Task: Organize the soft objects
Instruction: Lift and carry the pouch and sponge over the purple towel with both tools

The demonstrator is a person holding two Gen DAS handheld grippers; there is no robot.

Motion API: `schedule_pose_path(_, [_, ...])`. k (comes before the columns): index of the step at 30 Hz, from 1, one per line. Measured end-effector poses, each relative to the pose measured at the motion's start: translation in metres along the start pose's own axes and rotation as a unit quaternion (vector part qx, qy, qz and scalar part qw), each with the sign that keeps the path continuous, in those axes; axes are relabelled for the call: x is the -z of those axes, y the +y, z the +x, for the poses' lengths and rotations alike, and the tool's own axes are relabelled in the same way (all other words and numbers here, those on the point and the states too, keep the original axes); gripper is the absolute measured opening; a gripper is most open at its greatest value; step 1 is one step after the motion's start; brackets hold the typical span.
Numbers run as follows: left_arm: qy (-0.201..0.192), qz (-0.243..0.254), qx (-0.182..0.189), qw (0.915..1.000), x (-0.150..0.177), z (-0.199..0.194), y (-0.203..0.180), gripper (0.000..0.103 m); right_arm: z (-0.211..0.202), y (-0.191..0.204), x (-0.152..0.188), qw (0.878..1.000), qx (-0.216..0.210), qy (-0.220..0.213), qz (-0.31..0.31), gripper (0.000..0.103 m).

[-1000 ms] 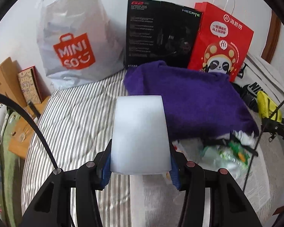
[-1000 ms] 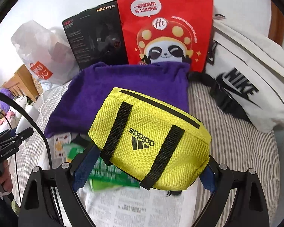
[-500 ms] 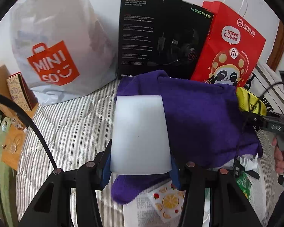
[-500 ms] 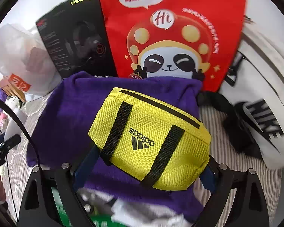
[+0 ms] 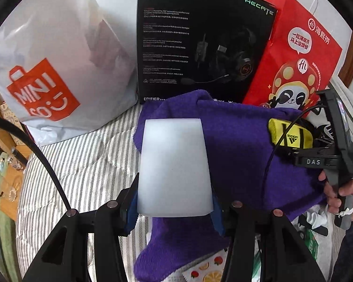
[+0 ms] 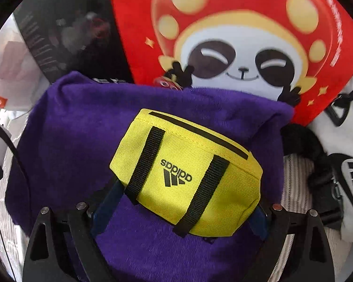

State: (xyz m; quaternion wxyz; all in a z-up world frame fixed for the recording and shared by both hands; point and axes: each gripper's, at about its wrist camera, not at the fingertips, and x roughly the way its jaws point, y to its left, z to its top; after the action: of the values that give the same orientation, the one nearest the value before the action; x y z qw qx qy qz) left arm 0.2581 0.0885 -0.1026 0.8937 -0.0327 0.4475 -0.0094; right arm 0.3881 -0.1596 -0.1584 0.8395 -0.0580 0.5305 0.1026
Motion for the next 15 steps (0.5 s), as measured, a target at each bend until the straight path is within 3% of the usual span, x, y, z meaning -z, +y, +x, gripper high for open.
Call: schedule_pose_path(15, [0.018,0.005,0.0,0.9998,-0.012,0.036,-0.006,0.048,0.017,-0.007,0.0,0.999,-0.004,0.034,0.002,0.099])
